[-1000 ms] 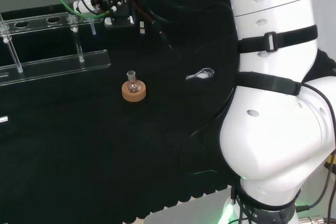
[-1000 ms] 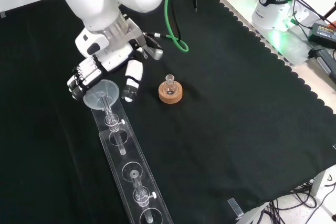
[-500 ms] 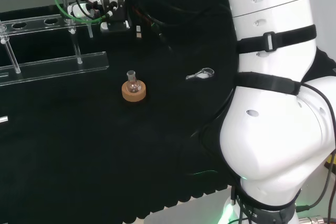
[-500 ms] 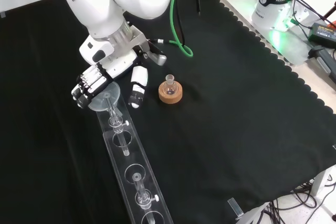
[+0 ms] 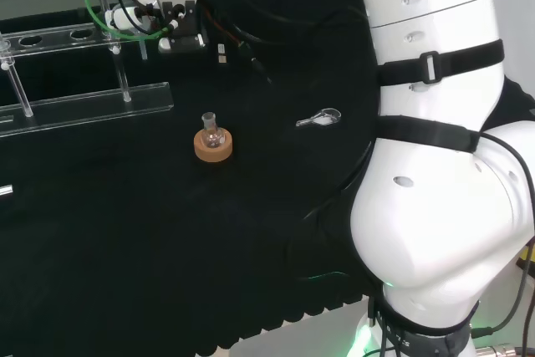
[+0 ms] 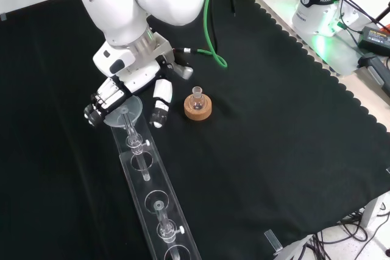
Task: Pick up the funnel from the transparent funnel stand.
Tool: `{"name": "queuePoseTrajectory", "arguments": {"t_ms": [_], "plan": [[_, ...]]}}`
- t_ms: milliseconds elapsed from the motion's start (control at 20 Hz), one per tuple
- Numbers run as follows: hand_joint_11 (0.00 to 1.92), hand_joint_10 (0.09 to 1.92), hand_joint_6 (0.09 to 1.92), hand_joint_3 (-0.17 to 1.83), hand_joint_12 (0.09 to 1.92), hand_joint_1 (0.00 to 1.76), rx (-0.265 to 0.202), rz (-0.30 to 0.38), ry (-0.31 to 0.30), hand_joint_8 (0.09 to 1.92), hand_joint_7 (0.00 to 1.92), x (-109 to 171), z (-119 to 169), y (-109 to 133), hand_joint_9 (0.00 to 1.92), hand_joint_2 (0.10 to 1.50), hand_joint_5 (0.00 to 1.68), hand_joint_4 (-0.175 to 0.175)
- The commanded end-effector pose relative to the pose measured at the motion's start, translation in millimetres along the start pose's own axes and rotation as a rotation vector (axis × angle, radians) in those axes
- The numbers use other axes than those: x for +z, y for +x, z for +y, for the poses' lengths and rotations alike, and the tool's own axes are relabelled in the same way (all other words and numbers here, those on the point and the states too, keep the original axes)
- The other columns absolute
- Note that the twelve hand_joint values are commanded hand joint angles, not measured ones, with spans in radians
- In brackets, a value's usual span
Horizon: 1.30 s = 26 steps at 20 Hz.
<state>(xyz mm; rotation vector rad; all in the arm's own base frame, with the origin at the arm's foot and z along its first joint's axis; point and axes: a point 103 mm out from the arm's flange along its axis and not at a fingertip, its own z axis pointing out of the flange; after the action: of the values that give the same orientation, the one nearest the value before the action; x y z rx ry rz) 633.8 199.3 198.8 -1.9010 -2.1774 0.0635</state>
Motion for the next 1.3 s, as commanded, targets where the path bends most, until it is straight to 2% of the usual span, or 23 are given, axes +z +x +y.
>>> {"name": "queuePoseTrajectory", "arguments": {"t_ms": [50,100,200,350,500,600,650,700,900,1000,1100,1300], "plan": [[0.59,0.97,0.09,0.05,1.39,0.03,-0.026,-0.031,-0.065,0.57,0.05,1.8,6.9,-0.5,0.34,0.89,0.14,0.0],[0.64,0.97,0.09,0.05,1.35,0.03,-0.025,-0.035,-0.074,0.74,0.04,1.9,8.3,-0.9,0.4,0.89,0.18,-0.011],[0.73,0.98,0.09,0.06,1.31,0.04,-0.023,-0.056,-0.088,0.93,0.07,2.6,10.3,-1.8,0.5,0.9,0.25,-0.03],[0.83,0.98,0.09,0.07,1.29,0.04,-0.023,-0.086,-0.107,1.04,0.16,3.3,11.7,-2.7,0.62,0.91,0.34,-0.063],[1.04,1.01,0.09,0.1,1.21,0.07,-0.049,-0.111,-0.161,1.15,0.31,3.8,10.5,3.2,0.8,0.94,0.43,-0.149],[1.22,1.09,0.09,0.12,1.21,0.13,-0.065,-0.152,-0.214,1.28,0.44,1.7,7.9,3.1,0.96,0.97,0.49,-0.17],[1.32,1.15,0.1,0.13,1.22,0.18,-0.072,-0.172,-0.234,1.35,0.5,1.2,7.0,4.0,1.04,0.99,0.52,-0.173],[1.41,1.19,0.19,0.14,1.23,0.23,-0.075,-0.185,-0.246,1.4,0.55,1.0,6.4,4.7,1.11,1.0,0.52,-0.175],[1.67,1.27,0.81,0.17,1.25,0.46,-0.083,-0.238,-0.282,1.51,0.65,-0.6,3.9,8.1,1.3,1.04,0.33,-0.175],[1.77,1.29,0.94,0.18,1.26,0.55,-0.09,-0.257,-0.302,1.53,0.69,-1.9,2.8,10.2,1.39,1.05,0.33,-0.175],[1.87,1.32,1.03,0.19,1.29,0.65,-0.102,-0.289,-0.334,1.56,0.75,-3.5,1.4,12.7,1.48,1.07,0.41,-0.175],[1.92,1.34,1.09,0.2,1.36,0.77,-0.125,-0.314,-0.394,1.58,0.86,-12.9,-1.6,12.2,1.6,1.09,0.53,-0.175]]}}
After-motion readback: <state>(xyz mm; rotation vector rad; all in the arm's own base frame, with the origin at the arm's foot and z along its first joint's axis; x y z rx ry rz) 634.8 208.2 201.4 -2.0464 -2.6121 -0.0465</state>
